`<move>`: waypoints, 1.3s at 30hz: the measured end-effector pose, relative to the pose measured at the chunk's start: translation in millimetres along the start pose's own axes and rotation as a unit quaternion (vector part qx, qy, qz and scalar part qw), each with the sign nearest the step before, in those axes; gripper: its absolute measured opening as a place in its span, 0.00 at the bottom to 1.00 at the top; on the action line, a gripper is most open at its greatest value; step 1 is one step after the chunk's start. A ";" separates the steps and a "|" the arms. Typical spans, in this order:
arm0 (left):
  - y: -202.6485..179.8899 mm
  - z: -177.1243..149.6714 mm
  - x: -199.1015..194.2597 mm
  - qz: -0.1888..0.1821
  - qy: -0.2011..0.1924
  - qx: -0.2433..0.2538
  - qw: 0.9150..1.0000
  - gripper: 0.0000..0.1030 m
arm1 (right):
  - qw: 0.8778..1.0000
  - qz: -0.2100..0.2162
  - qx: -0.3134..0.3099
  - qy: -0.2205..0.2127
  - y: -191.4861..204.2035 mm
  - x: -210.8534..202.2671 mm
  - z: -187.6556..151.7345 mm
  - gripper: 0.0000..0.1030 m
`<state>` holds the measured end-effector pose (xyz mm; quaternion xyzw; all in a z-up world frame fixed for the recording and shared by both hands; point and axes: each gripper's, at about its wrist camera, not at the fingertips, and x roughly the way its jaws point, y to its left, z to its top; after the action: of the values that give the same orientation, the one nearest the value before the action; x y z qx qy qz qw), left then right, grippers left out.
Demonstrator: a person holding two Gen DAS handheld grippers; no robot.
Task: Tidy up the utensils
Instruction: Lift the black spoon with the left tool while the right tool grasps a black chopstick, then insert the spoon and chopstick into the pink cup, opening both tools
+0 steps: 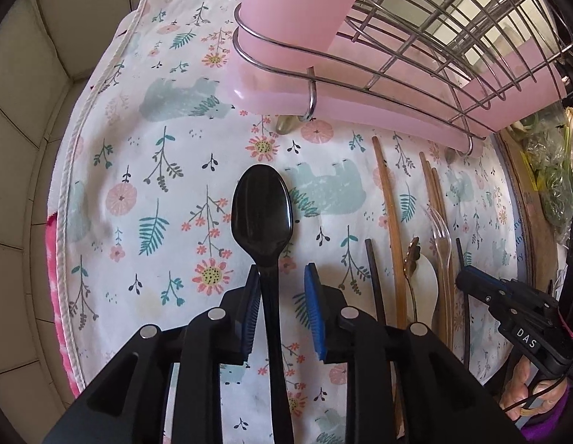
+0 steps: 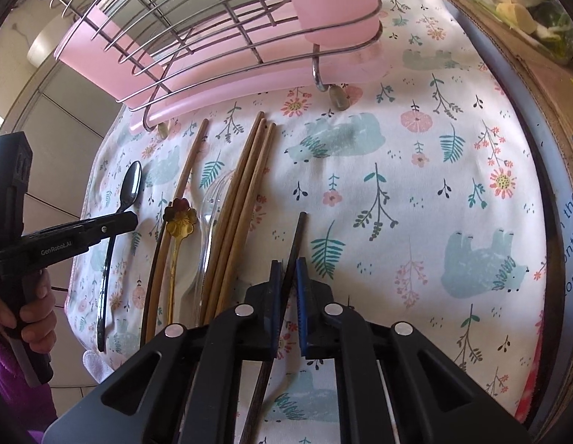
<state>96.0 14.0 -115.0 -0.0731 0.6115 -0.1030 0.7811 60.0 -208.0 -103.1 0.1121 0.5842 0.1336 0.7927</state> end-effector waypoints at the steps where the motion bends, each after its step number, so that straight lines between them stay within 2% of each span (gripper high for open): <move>1: 1.6 1.4 0.0 -0.003 0.004 -0.004 1.000 0.23 | 1.000 0.004 0.003 0.000 -1.7 -0.2 -0.1 0.08; 6: 13.8 3.9 -2.1 -0.025 0.024 -0.034 0.999 0.23 | 1.000 0.022 0.012 -0.011 -14.3 -12.1 -4.3 0.05; 9: 20.7 1.4 -5.8 -0.029 0.022 -0.040 0.999 0.21 | 0.999 0.024 0.011 -0.021 -13.8 -18.1 -5.3 0.05; 11: 22.5 -1.5 -7.5 -0.023 0.015 -0.042 0.999 0.07 | 0.999 0.026 0.016 -0.027 -17.2 -26.1 -7.8 0.05; 12: 22.5 -3.7 -8.9 -0.025 0.010 -0.043 0.999 0.08 | 0.999 0.030 0.017 -0.032 -22.3 -35.3 -11.0 0.05; 18: 17.0 -15.4 -34.6 -0.029 -0.049 -0.031 0.998 0.08 | 0.996 0.044 0.020 -0.077 -22.9 -60.7 -10.1 0.05; 24: 12.3 -26.7 -71.9 -0.035 -0.121 -0.024 0.992 0.07 | 0.989 0.057 0.017 -0.133 -21.8 -90.6 -10.5 0.05; 29: -0.4 -38.0 -104.9 -0.032 -0.192 -0.008 0.981 0.07 | 0.981 0.066 0.007 -0.181 -10.3 -111.9 -8.7 0.05; 33: -10.7 -44.2 -131.4 -0.036 -0.247 -0.004 0.968 0.07 | 0.972 0.075 0.002 -0.223 -4.8 -129.8 -7.6 0.05; 39: -14.4 -48.6 -175.7 -0.054 -0.319 -0.009 0.946 0.07 | 0.946 0.091 -0.009 -0.310 -1.4 -175.0 8.6 0.05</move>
<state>7.2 44.6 42.0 -0.1425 0.3264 -0.1108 0.9278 19.0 -269.5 55.7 0.1937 0.2956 0.1688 0.9201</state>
